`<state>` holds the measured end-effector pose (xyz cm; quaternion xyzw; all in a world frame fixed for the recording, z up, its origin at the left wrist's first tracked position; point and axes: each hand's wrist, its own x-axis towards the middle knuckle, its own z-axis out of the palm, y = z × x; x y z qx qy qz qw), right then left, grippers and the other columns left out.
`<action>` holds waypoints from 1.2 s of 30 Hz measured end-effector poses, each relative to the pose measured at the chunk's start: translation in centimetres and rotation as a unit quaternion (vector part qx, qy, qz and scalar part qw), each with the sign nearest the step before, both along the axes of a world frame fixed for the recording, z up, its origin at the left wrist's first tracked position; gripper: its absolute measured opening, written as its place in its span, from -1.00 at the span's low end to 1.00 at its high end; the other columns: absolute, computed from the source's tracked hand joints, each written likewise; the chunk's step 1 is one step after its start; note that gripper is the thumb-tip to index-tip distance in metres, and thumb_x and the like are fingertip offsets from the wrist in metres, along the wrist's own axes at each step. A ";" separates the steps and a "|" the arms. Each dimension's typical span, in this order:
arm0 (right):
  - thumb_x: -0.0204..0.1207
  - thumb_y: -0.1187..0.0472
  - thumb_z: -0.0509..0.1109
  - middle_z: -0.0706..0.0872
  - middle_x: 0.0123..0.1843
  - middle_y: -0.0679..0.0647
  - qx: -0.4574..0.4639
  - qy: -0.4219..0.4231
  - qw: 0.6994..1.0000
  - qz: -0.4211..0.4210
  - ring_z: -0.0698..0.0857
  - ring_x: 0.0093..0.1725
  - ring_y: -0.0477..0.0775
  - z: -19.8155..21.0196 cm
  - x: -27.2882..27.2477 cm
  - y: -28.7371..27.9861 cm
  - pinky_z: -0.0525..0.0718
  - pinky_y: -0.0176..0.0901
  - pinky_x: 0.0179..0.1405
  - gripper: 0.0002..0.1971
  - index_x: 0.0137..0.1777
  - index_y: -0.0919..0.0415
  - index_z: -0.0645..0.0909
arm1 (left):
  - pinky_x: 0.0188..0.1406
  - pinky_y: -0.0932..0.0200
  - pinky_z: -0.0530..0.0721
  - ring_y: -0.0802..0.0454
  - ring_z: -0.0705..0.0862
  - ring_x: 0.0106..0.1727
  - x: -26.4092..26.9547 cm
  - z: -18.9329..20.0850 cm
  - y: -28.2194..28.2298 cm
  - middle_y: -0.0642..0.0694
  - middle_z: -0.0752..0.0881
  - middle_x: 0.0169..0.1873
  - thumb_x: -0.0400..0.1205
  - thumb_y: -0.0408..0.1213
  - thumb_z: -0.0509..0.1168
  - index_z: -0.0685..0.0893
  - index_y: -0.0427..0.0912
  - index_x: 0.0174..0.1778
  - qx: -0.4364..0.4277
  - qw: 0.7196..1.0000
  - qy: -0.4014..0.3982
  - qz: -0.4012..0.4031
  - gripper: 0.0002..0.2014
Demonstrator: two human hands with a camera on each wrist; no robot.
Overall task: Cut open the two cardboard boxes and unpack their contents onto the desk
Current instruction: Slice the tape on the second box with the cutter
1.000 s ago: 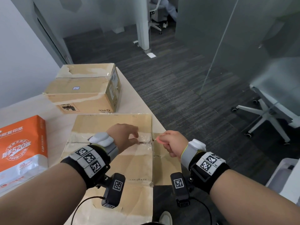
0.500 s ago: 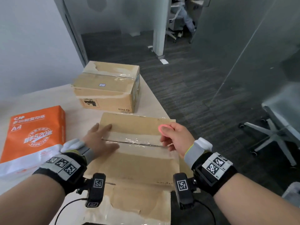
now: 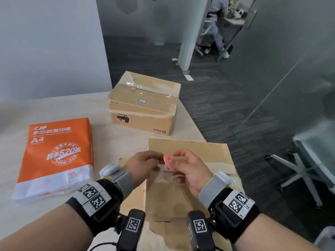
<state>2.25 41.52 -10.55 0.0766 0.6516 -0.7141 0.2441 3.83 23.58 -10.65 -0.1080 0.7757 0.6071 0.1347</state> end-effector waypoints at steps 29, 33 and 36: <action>0.11 -0.55 0.47 0.47 0.27 -0.22 0.604 0.192 0.691 0.346 0.42 0.29 -0.01 -0.2 0.2 -3.1 0.53 0.14 0.27 -0.23 0.28 -0.24 0.43 | -0.36 0.12 0.68 0.00 0.64 -0.31 -0.7 -6.4 -8.2 -0.09 0.70 -0.34 0.40 0.13 0.61 0.79 -0.06 -0.05 0.069 0.992 -0.103 0.035 -0.62; 0.07 -0.52 0.54 0.48 0.20 -0.22 0.609 0.177 0.687 0.355 0.41 0.24 -0.01 -0.4 -0.5 -3.8 0.52 0.09 0.19 -0.27 0.17 -0.22 0.44 | -0.27 0.16 0.72 0.08 0.79 0.04 -0.4 -6.5 -8.2 -0.01 0.86 0.00 0.51 -0.06 0.61 0.84 0.00 0.03 0.105 0.986 -0.121 0.043 -0.77; 0.05 -0.46 0.63 0.50 0.09 -0.11 0.592 0.157 0.710 0.349 0.43 0.15 0.02 -0.3 -1.4 -4.4 0.53 -0.01 0.08 -0.35 -0.07 -0.11 0.44 | -0.18 0.14 0.73 0.09 0.80 0.09 -0.1 -6.0 -7.9 0.06 0.89 0.02 0.58 -0.16 0.55 0.84 -0.06 0.07 0.152 0.978 -0.140 0.035 -0.82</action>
